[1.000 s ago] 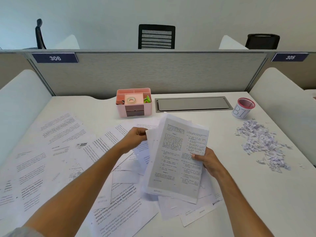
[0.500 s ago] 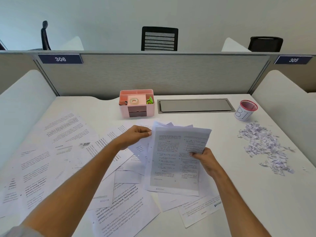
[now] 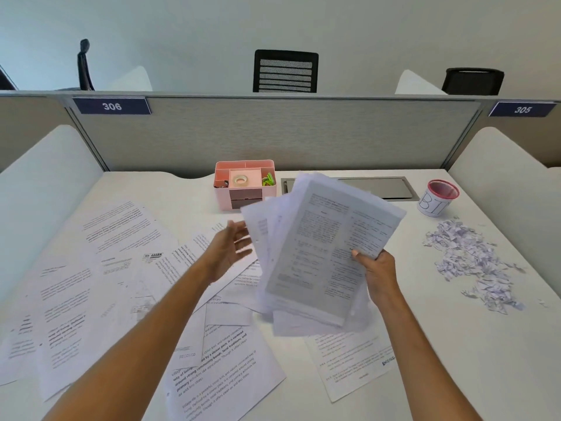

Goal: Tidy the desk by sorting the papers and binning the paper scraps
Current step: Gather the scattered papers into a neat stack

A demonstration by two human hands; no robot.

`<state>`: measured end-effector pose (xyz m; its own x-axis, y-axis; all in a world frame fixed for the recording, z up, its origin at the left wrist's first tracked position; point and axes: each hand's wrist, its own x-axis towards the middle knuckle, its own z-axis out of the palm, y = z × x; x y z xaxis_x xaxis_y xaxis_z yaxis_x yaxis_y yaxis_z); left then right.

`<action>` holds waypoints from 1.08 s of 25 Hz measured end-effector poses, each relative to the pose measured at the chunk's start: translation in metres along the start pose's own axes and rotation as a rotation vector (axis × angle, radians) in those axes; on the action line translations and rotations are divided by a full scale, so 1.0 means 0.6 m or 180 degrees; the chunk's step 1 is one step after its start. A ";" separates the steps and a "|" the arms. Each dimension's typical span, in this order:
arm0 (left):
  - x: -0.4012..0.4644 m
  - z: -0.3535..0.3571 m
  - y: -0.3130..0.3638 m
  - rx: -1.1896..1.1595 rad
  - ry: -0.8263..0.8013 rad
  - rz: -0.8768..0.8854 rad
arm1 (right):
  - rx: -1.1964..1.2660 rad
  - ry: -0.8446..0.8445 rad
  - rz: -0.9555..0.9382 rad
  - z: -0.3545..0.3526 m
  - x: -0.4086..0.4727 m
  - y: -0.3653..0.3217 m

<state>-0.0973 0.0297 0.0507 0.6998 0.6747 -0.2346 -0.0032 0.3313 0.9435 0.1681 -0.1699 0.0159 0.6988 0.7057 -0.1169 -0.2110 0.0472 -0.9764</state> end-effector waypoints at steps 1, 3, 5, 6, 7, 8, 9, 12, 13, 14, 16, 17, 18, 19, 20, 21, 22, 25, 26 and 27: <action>-0.005 0.003 -0.013 -0.0001 -0.0149 -0.0066 | 0.0097 -0.0011 0.0007 0.004 -0.001 -0.003; -0.008 0.013 -0.027 0.0105 -0.0258 -0.0117 | 0.0211 -0.0107 0.0028 0.014 -0.003 -0.011; -0.006 0.022 -0.023 0.0196 -0.0153 -0.0062 | 0.0186 -0.0197 0.0009 0.022 -0.007 -0.017; -0.004 0.026 -0.016 0.0218 -0.0078 -0.0007 | 0.0155 -0.0235 -0.0025 0.026 -0.009 -0.021; -0.002 0.029 -0.007 0.0239 -0.0011 0.0055 | 0.0137 -0.0270 -0.0065 0.031 -0.010 -0.025; 0.000 0.032 0.002 0.0255 0.0046 0.0108 | 0.0140 -0.0305 -0.0112 0.036 -0.013 -0.030; 0.001 0.035 0.013 0.0256 0.0087 0.0155 | 0.0156 -0.0356 -0.0172 0.041 -0.016 -0.037; 0.000 0.046 0.045 0.0218 0.0093 0.0394 | 0.0272 -0.0618 -0.0428 0.056 -0.021 -0.060; 0.000 0.049 0.055 0.0204 0.0076 0.0500 | 0.0314 -0.0701 -0.0519 0.058 -0.021 -0.067; -0.001 0.051 0.064 0.0194 0.0055 0.0589 | 0.0337 -0.0758 -0.0598 0.060 -0.019 -0.071; -0.004 0.054 0.077 0.0243 0.0037 0.0659 | 0.0334 -0.0778 -0.0678 0.062 -0.015 -0.077; -0.005 0.056 0.079 0.0325 0.0021 0.0664 | 0.0288 -0.0762 -0.0683 0.063 -0.014 -0.077; -0.006 0.059 0.079 0.0443 0.0013 0.0658 | 0.0183 -0.0759 -0.0684 0.064 -0.013 -0.076; -0.006 0.061 0.075 0.0572 0.0014 0.0647 | 0.0027 -0.0782 -0.0681 0.066 -0.012 -0.073; -0.006 0.064 0.070 0.0673 0.0028 0.0632 | -0.0124 -0.0829 -0.0663 0.069 -0.013 -0.070; -0.006 0.065 0.064 0.0718 0.0043 0.0607 | -0.0227 -0.0871 -0.0622 0.072 -0.013 -0.065; -0.005 0.066 0.057 0.0718 0.0058 0.0570 | -0.0283 -0.0894 -0.0565 0.074 -0.014 -0.061; -0.005 0.071 0.033 0.0689 0.0173 0.0462 | -0.0377 -0.0882 -0.0411 0.082 -0.016 -0.050; -0.004 0.071 0.025 0.0674 0.0245 0.0445 | -0.0405 -0.0868 -0.0377 0.084 -0.016 -0.049; -0.003 0.072 0.020 0.0644 0.0329 0.0455 | -0.0428 -0.0853 -0.0358 0.086 -0.016 -0.050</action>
<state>-0.0675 0.0039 0.0722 0.6259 0.7724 -0.1083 0.0533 0.0962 0.9939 0.1324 -0.1418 0.0559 0.5038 0.8634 0.0278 -0.0380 0.0543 -0.9978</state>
